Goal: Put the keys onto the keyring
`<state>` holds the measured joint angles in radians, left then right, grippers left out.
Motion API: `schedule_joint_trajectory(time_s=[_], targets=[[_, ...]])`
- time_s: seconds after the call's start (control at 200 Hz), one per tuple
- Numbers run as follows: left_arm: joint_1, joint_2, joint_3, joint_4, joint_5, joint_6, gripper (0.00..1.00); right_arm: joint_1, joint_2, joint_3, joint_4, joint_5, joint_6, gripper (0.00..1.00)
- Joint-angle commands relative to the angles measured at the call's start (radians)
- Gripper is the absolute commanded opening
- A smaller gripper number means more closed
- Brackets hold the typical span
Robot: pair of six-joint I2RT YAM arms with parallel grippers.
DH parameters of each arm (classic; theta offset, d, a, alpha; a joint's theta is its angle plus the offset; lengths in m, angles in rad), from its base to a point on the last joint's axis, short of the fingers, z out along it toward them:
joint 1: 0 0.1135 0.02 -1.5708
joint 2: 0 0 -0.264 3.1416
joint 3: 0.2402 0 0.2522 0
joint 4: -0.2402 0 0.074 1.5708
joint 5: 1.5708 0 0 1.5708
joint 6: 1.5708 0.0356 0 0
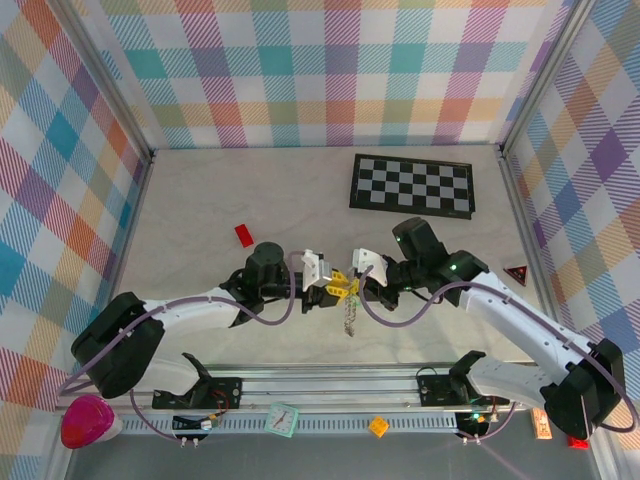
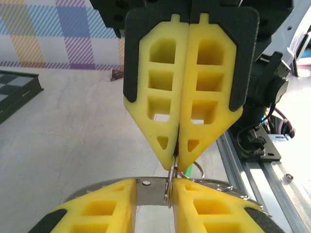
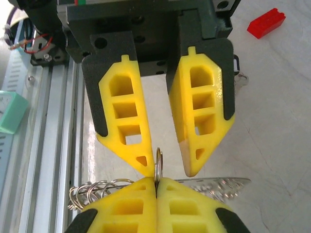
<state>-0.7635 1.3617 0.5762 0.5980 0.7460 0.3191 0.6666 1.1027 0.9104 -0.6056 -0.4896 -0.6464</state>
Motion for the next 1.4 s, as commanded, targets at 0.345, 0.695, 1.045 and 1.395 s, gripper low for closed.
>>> schedule_joint_trajectory(time_s=[0.345, 0.695, 1.045, 1.395], targets=[[-0.006, -0.035, 0.096, -0.212, -0.026, 0.119, 0.00, 0.038, 0.078, 0.149, -0.124, -0.001, -0.106, 0.00], [-0.006, -0.019, 0.033, -0.030, 0.035, 0.038, 0.00, -0.041, -0.005, 0.030, -0.027, -0.018, -0.030, 0.27], [-0.007, 0.006, 0.024, 0.030, 0.047, 0.011, 0.00, -0.042, 0.006, -0.002, 0.031, -0.088, 0.020, 0.27], [-0.007, 0.012, 0.004, 0.108, 0.064, -0.020, 0.00, -0.042, 0.042, 0.006, 0.043, -0.119, 0.019, 0.00]])
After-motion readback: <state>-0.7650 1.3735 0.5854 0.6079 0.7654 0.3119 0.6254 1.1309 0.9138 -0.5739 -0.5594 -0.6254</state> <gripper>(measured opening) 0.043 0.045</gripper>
